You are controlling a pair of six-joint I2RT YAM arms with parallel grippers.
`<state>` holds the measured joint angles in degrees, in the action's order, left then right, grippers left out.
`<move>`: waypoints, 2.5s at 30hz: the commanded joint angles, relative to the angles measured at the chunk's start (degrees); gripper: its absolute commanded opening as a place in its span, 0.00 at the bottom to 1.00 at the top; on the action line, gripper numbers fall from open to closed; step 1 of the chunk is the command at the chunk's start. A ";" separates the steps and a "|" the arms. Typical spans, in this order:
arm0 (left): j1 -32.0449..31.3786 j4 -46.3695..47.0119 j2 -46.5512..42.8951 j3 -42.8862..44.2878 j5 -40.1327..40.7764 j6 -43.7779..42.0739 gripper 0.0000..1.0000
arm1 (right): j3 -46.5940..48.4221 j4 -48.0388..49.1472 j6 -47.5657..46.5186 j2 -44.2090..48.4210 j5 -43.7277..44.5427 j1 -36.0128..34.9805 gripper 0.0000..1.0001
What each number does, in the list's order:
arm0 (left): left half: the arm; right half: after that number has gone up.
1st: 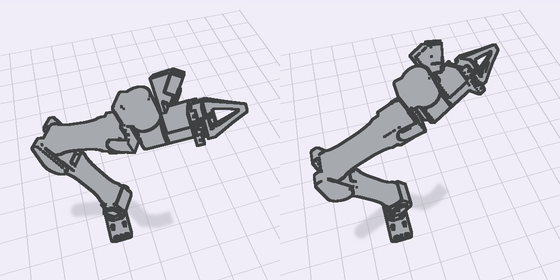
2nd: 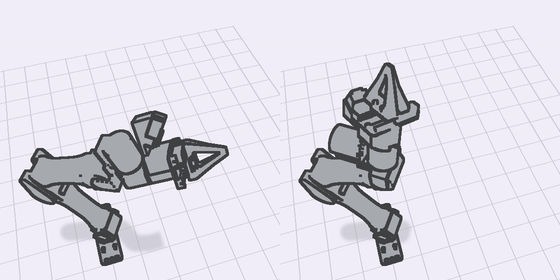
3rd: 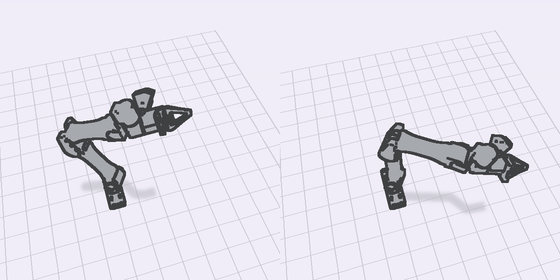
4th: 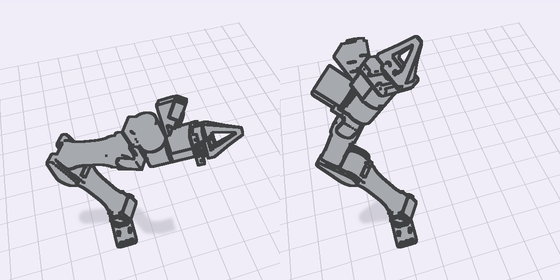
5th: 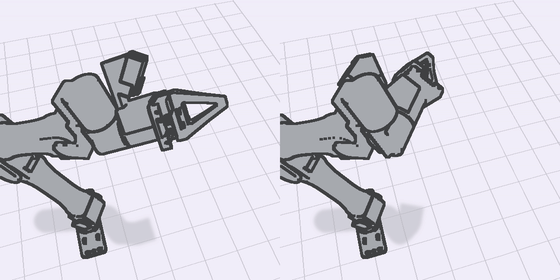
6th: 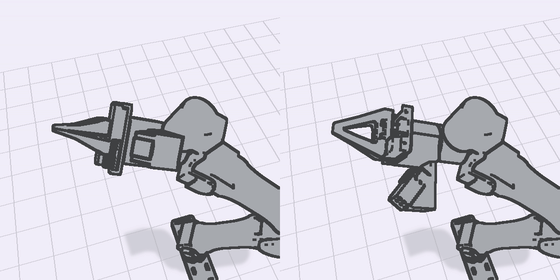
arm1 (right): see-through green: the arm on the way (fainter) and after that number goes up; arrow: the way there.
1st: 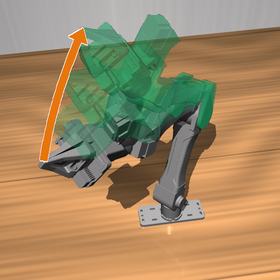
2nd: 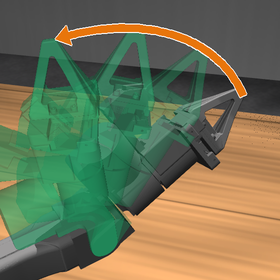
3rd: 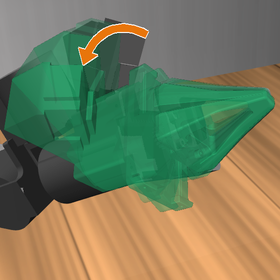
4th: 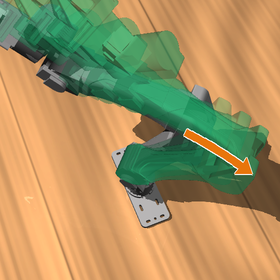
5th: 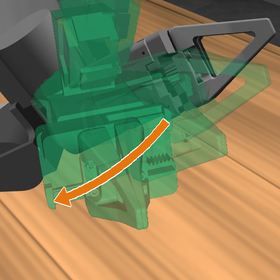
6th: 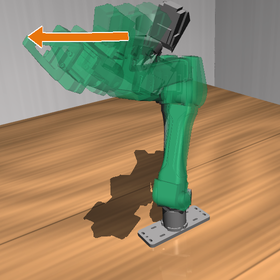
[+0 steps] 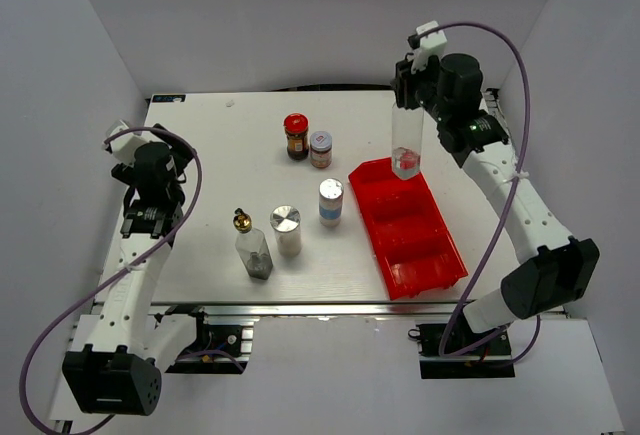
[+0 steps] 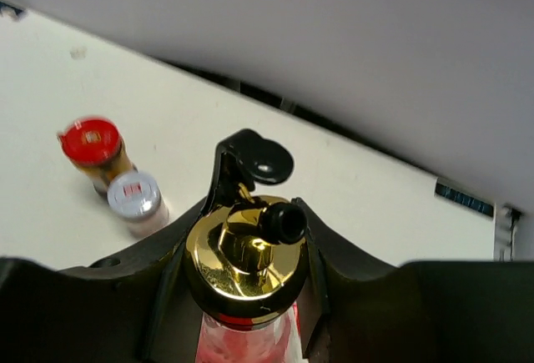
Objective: Organize the condiment bottles
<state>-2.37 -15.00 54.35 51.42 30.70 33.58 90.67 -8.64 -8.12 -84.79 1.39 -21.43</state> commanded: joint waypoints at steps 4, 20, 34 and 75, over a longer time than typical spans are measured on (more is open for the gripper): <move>0.00 0.59 0.67 0.09 -0.46 -0.54 0.98 | -8.13 8.03 1.00 4.02 -0.33 2.01 0.00; 0.09 -0.38 1.38 0.17 0.85 -1.15 0.98 | -18.33 15.94 4.78 4.02 -4.37 4.91 0.00; 0.00 -1.08 2.16 0.70 -0.11 -0.27 0.98 | -24.93 18.84 4.78 5.25 -5.25 5.35 0.21; 0.00 -6.36 5.07 3.61 -13.90 0.78 0.98 | -16.22 -6.57 -15.26 12.47 -35.04 -31.01 0.89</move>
<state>-2.37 -20.29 61.23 54.04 18.96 33.95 76.47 -16.49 -20.80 -71.37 -31.64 -47.92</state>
